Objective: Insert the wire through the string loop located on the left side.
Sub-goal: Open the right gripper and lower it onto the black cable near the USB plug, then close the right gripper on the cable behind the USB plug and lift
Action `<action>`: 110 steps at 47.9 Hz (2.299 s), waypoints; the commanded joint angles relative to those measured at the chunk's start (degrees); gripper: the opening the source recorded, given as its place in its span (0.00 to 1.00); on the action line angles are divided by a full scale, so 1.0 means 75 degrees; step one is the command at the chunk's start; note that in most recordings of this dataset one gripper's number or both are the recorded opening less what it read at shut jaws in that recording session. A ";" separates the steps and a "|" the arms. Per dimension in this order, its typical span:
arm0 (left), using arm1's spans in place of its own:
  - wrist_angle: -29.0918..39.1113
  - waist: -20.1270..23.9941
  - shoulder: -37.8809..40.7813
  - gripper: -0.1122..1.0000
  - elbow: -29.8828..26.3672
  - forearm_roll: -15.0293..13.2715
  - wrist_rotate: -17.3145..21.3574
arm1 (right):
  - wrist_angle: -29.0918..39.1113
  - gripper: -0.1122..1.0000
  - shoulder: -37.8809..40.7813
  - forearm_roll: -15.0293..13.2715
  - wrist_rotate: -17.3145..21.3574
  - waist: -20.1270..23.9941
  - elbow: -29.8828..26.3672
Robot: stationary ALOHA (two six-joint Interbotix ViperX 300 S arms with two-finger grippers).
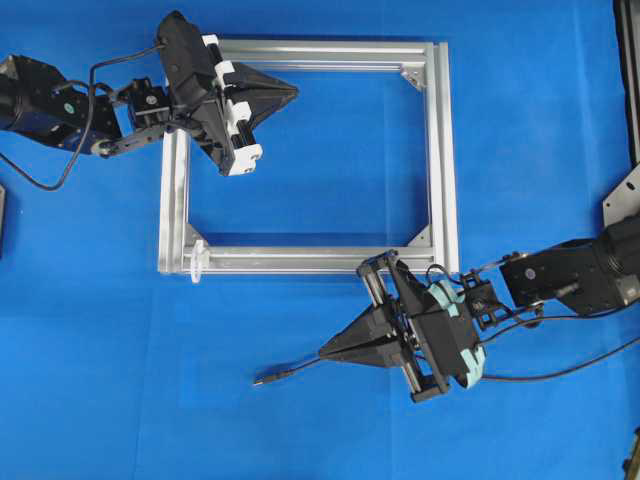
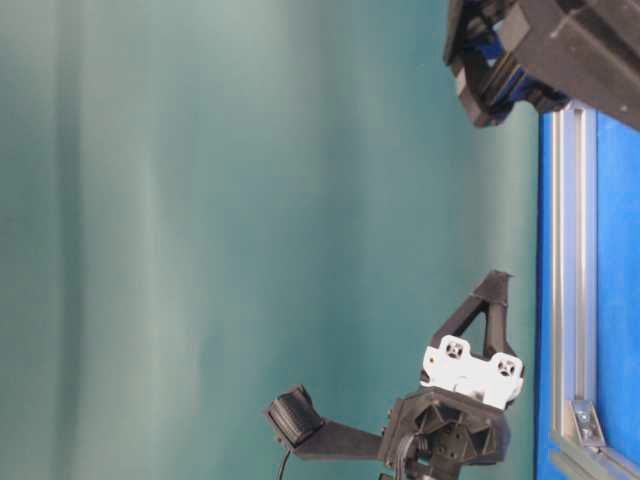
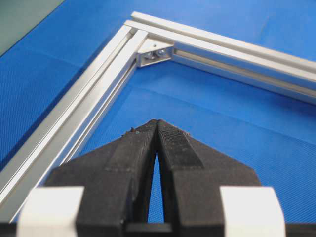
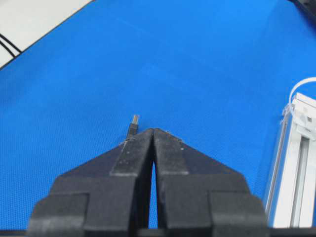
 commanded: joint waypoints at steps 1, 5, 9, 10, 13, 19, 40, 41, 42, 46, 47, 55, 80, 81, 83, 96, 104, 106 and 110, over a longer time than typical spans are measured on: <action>0.0047 -0.0047 -0.0375 0.10 -0.0059 0.0176 0.0035 | -0.0047 0.11 -0.0293 0.0000 0.0023 0.0047 -0.0141; 0.0047 -0.0047 -0.0398 0.10 -0.0023 0.0176 0.0035 | 0.0082 0.09 -0.0293 -0.0047 0.0023 0.0047 -0.0211; 0.0047 -0.0047 -0.0422 0.10 0.0000 0.0176 0.0023 | 0.0234 0.09 -0.0305 -0.0059 0.0047 0.0047 -0.0258; 0.0047 -0.0035 -0.0422 0.10 0.0012 0.0176 0.0023 | 0.0246 0.09 -0.0293 -0.0059 0.0059 0.0059 -0.0258; 0.0047 -0.0035 -0.0434 0.10 0.0023 0.0176 0.0012 | 0.0270 0.09 -0.0305 -0.0059 0.0082 0.0047 -0.0258; 0.0047 -0.0047 -0.0434 0.10 0.0047 0.0176 0.0012 | 0.0246 0.09 -0.0293 -0.0070 0.0211 0.0070 -0.0258; 0.0047 -0.0047 -0.0434 0.10 0.0047 0.0176 -0.0035 | 0.0270 0.83 -0.0293 0.0012 0.0363 0.0258 -0.0270; 0.0047 -0.0047 -0.0434 0.10 0.0047 0.0176 -0.0047 | 0.0270 0.88 -0.0293 0.0035 0.0363 0.0258 -0.0270; 0.0047 -0.0035 -0.0434 0.10 0.0047 0.0176 -0.0047 | 0.0281 0.90 -0.0293 0.0047 0.0363 0.0258 -0.0270; 0.0047 -0.0035 -0.0434 0.10 0.0047 0.0164 -0.0059 | 0.0293 0.84 -0.0281 0.0105 0.0363 0.0258 -0.0270; 0.0047 -0.0035 -0.0434 0.10 0.0047 0.0176 -0.0059 | 0.0293 0.83 -0.0270 0.0117 0.0363 0.0258 -0.0270; 0.0059 -0.0047 -0.0434 0.10 0.0047 0.0176 -0.0070 | 0.0246 0.88 0.0176 0.0211 0.0586 0.0258 -0.0457; 0.0141 -0.0035 -0.0445 0.10 0.0070 0.0176 -0.0070 | -0.0070 0.88 0.1922 0.0211 0.1488 0.0258 -0.1195; 0.0141 -0.0047 -0.0434 0.10 0.0070 0.0176 -0.0070 | -0.0059 0.88 0.1910 0.0223 0.1488 0.0258 -0.1195; 0.0141 -0.0035 -0.0434 0.10 0.0070 0.0176 -0.0070 | -0.0035 0.87 0.1910 0.0223 0.1488 0.0258 -0.1195; 0.0141 -0.0047 -0.0445 0.10 0.0070 0.0176 -0.0070 | 0.0293 0.36 0.1922 0.0270 0.1441 0.0234 -0.1195; 0.0141 -0.0047 -0.0445 0.10 0.0070 0.0176 -0.0070 | 0.0316 0.10 0.1910 0.0270 0.1441 0.0234 -0.1195; 0.0141 -0.0047 -0.0445 0.10 0.0082 0.0176 -0.0070 | 0.0328 0.10 0.1910 0.0270 0.1441 0.0234 -0.1195; 0.0141 -0.0047 -0.0445 0.10 0.0070 0.0164 -0.0082 | 0.0316 0.10 0.1910 0.0270 0.1441 0.0234 -0.1195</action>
